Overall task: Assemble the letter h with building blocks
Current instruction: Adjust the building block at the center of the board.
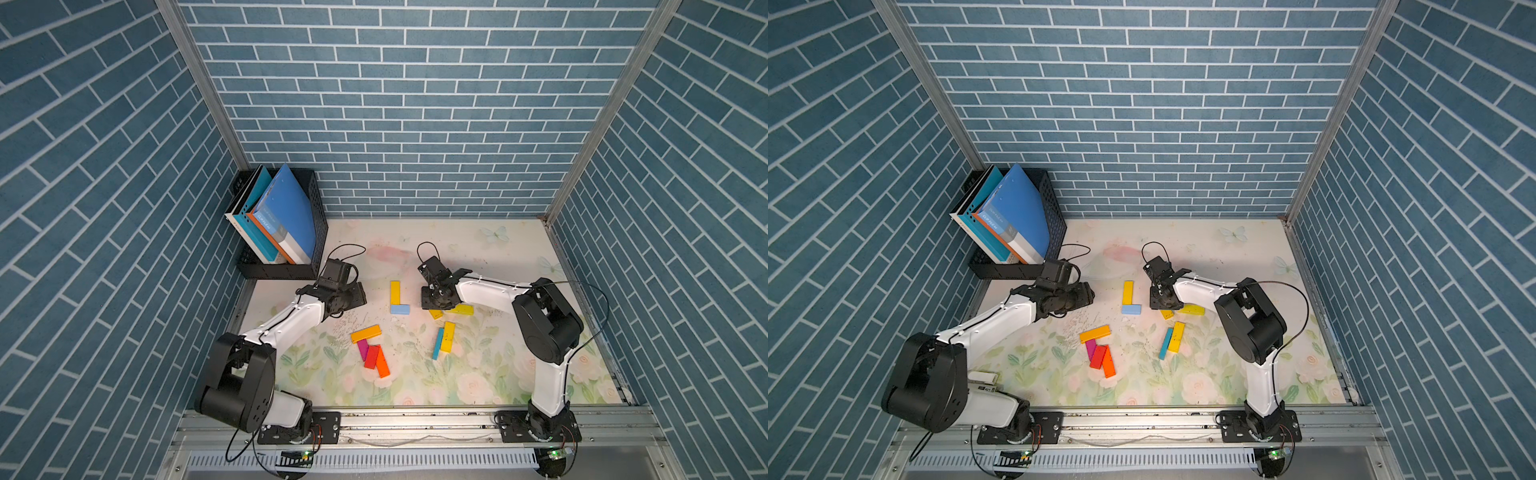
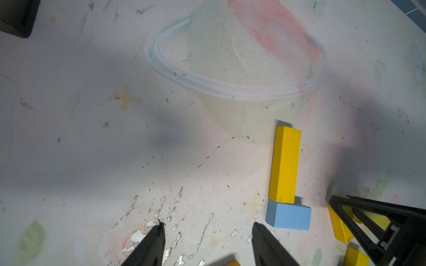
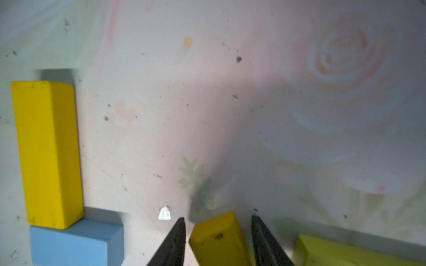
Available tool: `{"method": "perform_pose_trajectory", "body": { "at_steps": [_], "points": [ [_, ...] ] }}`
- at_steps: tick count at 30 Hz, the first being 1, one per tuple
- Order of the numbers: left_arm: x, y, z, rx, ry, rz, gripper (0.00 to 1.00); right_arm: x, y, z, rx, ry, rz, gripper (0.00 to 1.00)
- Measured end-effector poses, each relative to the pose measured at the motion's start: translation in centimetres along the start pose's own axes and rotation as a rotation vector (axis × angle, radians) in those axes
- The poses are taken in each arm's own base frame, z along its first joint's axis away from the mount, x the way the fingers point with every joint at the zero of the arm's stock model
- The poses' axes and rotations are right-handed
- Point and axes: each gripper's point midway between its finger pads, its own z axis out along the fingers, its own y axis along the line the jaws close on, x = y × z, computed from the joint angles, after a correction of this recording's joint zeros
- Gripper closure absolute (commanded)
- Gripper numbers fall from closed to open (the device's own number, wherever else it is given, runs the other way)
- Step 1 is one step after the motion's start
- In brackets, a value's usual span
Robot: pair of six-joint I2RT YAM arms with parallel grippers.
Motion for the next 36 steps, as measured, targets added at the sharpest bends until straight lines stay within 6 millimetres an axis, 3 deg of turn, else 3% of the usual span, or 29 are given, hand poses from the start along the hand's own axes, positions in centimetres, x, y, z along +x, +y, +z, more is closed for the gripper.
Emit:
{"method": "perform_pose_trajectory", "body": {
  "at_steps": [7, 20, 28, 36],
  "points": [
    [0.3, 0.2, 0.4, -0.007, 0.012, -0.001, 0.34, 1.3, 1.9, -0.7, 0.005, 0.007, -0.087, 0.41],
    [0.5, -0.2, 0.4, 0.003, 0.019, 0.005, 0.34, 5.1, -2.4, -2.8, 0.099, 0.049, -0.069, 0.29],
    [0.7, -0.2, 0.5, 0.002, 0.026, 0.008, 0.34, 4.1, -1.9, -5.4, 0.053, -0.010, 0.063, 0.19],
    [0.4, -0.3, 0.8, -0.006, 0.028, 0.031, 0.34, 3.2, -0.3, -4.5, 0.002, -0.016, 0.321, 0.23]
  ]
}}
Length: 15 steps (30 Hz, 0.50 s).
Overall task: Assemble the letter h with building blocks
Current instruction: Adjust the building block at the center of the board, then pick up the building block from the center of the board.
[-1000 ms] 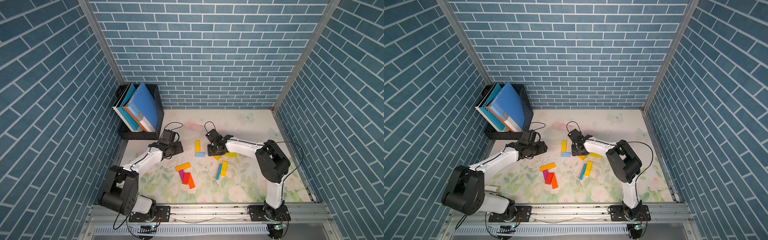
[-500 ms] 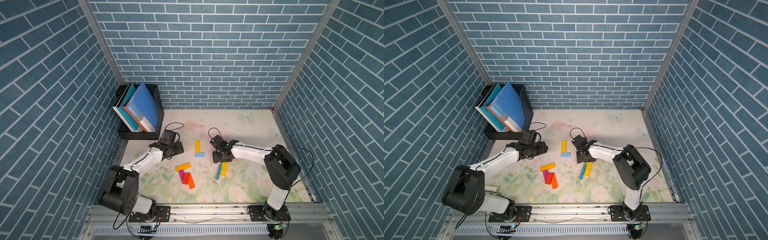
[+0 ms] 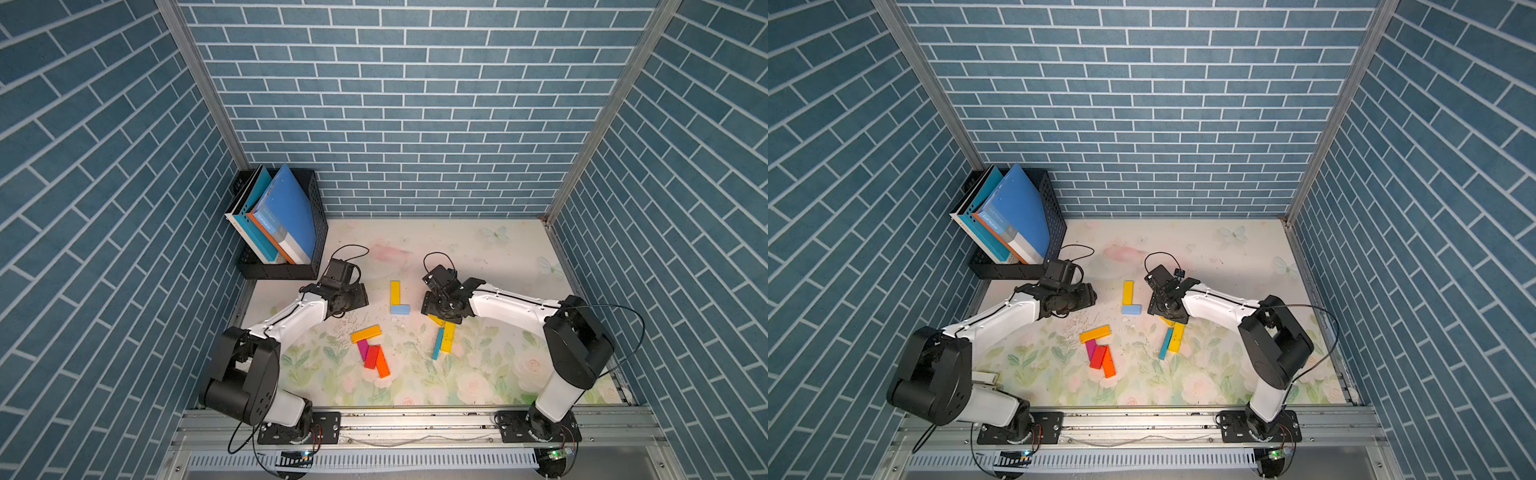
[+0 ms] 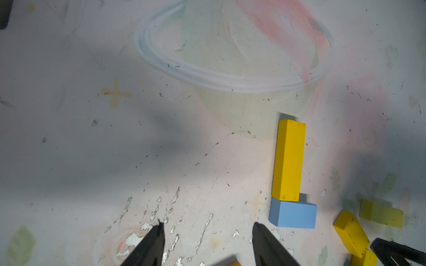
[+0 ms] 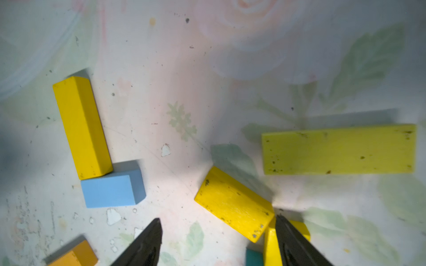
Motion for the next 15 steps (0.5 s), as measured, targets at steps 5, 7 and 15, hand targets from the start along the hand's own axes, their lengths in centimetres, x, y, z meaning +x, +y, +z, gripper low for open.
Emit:
{"method": "perform_pose_trajectory", "body": {
  "at_steps": [5, 7, 15],
  "points": [
    [0.0, 0.0, 0.1, -0.004, 0.004, 0.021, 0.34, -0.5, 0.6, 1.9, 0.049, 0.008, 0.036, 0.22],
    [0.0, 0.0, 0.2, -0.005, 0.006, 0.026, 0.34, -1.1, 0.9, 2.2, 0.068, -0.004, 0.034, 0.22],
    [0.5, 0.3, 0.8, -0.014, 0.028, 0.034, 0.34, -1.8, -0.9, 3.6, 0.227, -0.023, -0.023, 0.26]
  ]
}}
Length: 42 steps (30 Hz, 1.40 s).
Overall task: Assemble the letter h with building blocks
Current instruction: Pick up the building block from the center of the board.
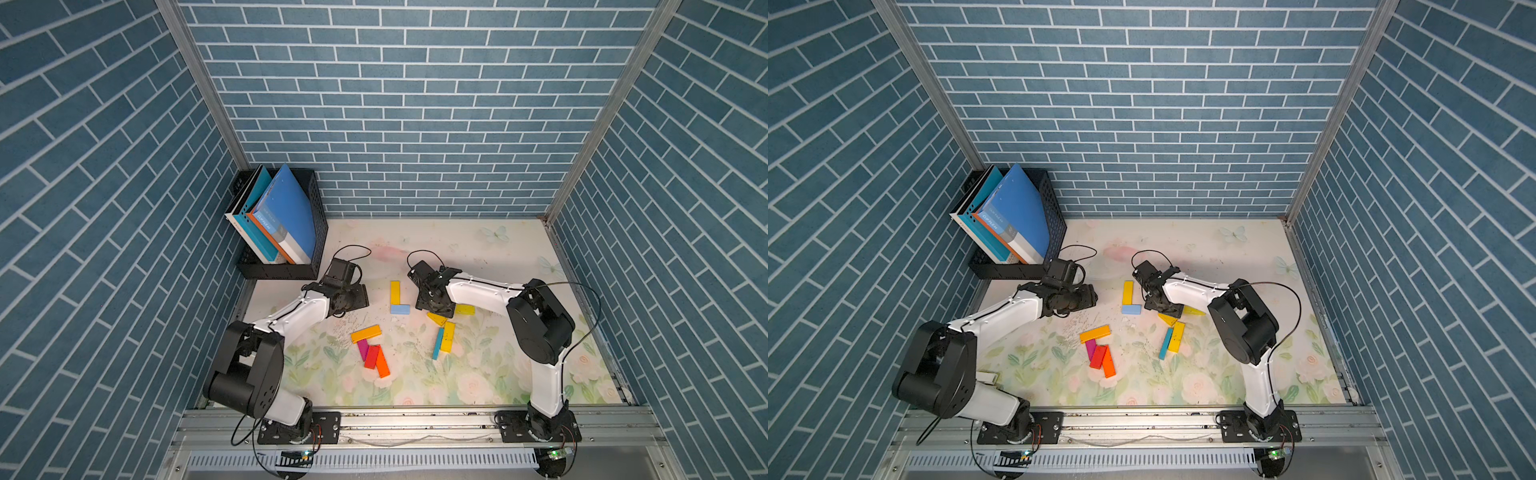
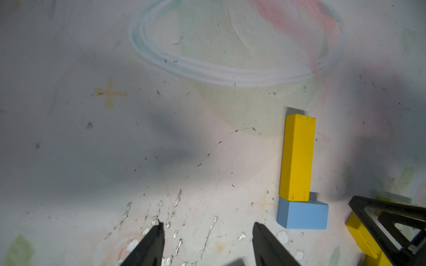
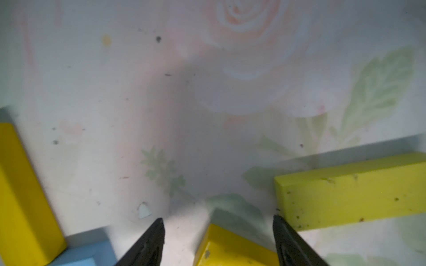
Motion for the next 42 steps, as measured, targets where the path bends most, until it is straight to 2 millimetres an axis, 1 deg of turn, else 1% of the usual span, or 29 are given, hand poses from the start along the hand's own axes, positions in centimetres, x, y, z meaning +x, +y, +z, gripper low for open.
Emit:
{"method": "perform_pose_trajectory", "body": {
  "at_steps": [2, 4, 7, 13, 18, 20, 25, 26, 28, 33, 37, 39, 42],
  "points": [
    [0.1, 0.0, 0.1, 0.001, 0.003, 0.002, 0.34, 0.2, -0.9, 0.0, 0.045, -0.005, -0.023, 0.25],
    [0.1, 0.0, 0.1, 0.003, 0.004, 0.004, 0.34, 0.3, -1.4, -0.1, 0.068, -0.005, -0.047, 0.24],
    [0.1, 0.0, 0.1, 0.003, 0.007, 0.004, 0.34, 0.9, -1.5, 0.0, 0.072, 0.004, -0.069, 0.24],
    [0.4, 0.0, 0.5, 0.003, 0.021, 0.005, 0.34, 2.4, -1.5, -0.2, 0.005, 0.038, -0.062, 0.25],
    [0.4, 0.0, 0.5, 0.003, 0.021, 0.007, 0.34, 3.3, -1.1, -0.4, -0.031, 0.057, -0.070, 0.32],
    [0.5, 0.0, 0.5, 0.003, 0.022, 0.007, 0.35, 3.5, -1.0, -0.5, -0.034, 0.059, -0.078, 0.36],
    [0.5, 0.0, 0.5, 0.003, 0.022, 0.007, 0.35, 3.3, -1.1, -0.4, -0.041, 0.053, -0.092, 0.51],
    [0.5, 0.0, 0.5, 0.003, 0.022, 0.007, 0.35, 3.2, -1.1, -0.4, -0.048, 0.048, -0.099, 0.52],
    [0.5, 0.0, 0.5, 0.003, 0.022, 0.007, 0.35, 2.9, -1.0, -0.4, -0.064, 0.038, -0.114, 0.52],
    [0.5, 0.0, 0.5, 0.002, 0.022, 0.006, 0.35, 1.7, 0.3, -0.7, -0.110, 0.008, -0.171, 0.52],
    [0.5, 0.0, 0.5, 0.002, 0.022, 0.004, 0.35, 0.1, 2.3, -1.1, -0.156, -0.028, -0.200, 0.53],
    [0.5, 0.0, 0.5, 0.002, 0.022, 0.003, 0.35, -0.1, 3.0, -1.0, -0.176, -0.034, -0.218, 0.53],
    [0.5, 0.0, 0.5, 0.002, 0.022, 0.003, 0.35, 0.1, 3.2, -0.8, -0.185, -0.026, -0.244, 0.53]
  ]
}}
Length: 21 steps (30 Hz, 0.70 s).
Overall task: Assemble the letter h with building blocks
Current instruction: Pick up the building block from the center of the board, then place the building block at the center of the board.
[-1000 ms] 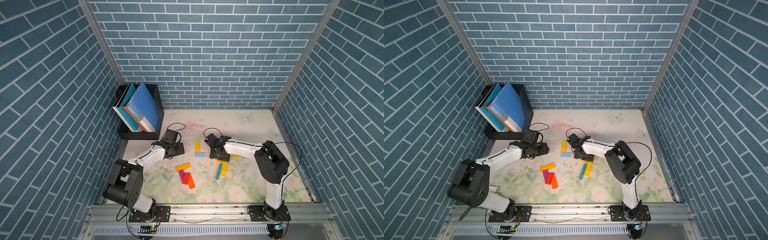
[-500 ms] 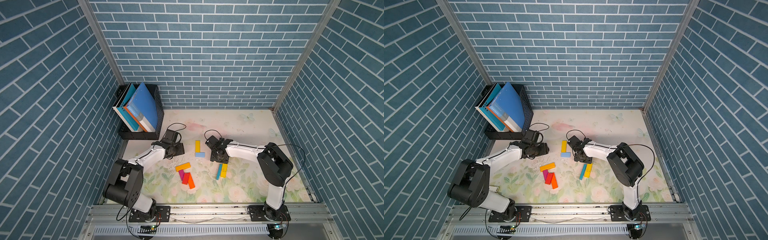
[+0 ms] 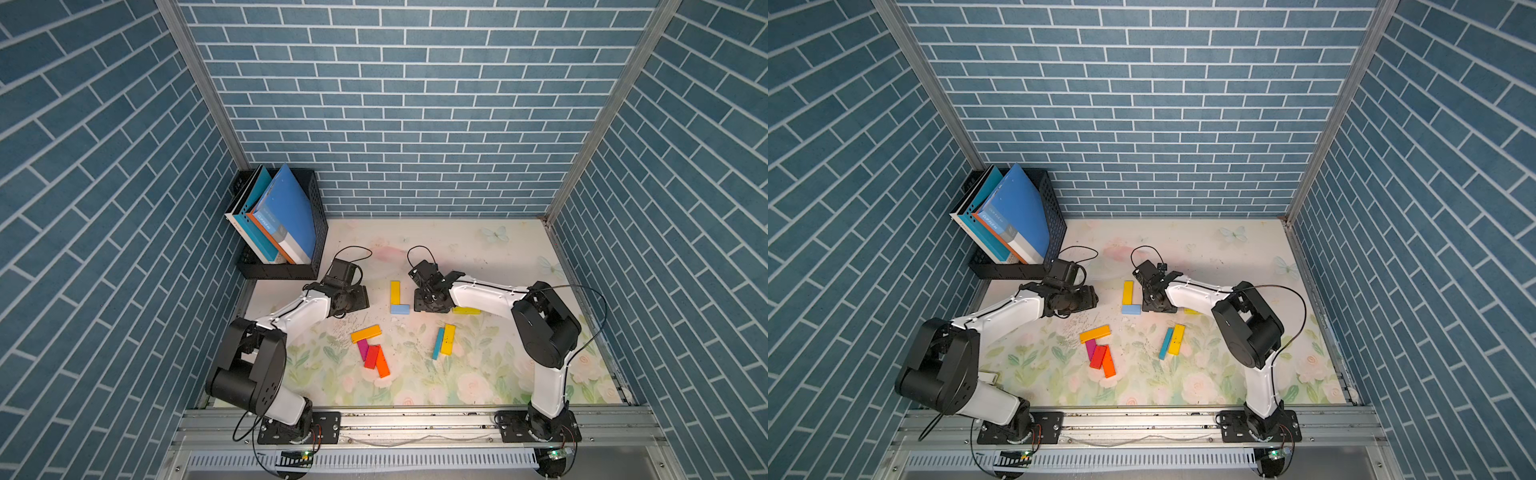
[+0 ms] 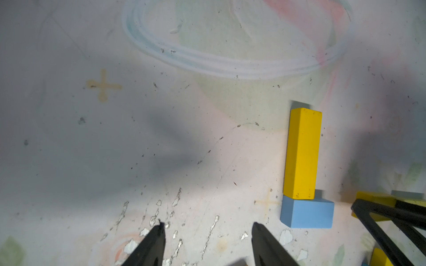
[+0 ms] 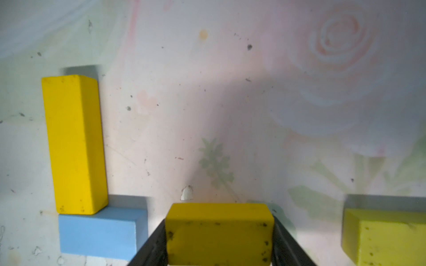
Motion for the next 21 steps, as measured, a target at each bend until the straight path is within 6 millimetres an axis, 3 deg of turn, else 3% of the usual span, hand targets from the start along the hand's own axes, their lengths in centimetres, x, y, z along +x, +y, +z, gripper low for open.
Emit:
{"method": "perform_pose_trajectory", "body": {
  "at_steps": [10, 14, 21],
  "points": [
    [0.0, 0.0, 0.0, 0.000, 0.000, -0.001, 0.35, 0.9, 0.9, 0.4, -0.021, 0.024, -0.067, 0.52],
    [0.0, 0.0, 0.0, 0.000, 0.000, 0.000, 0.35, 1.3, 1.0, 0.8, -0.020, 0.034, -0.077, 0.38],
    [0.0, 0.0, 0.0, 0.000, 0.000, -0.001, 0.35, 1.2, 1.0, 0.7, -0.020, 0.031, -0.080, 0.23]
  ]
}}
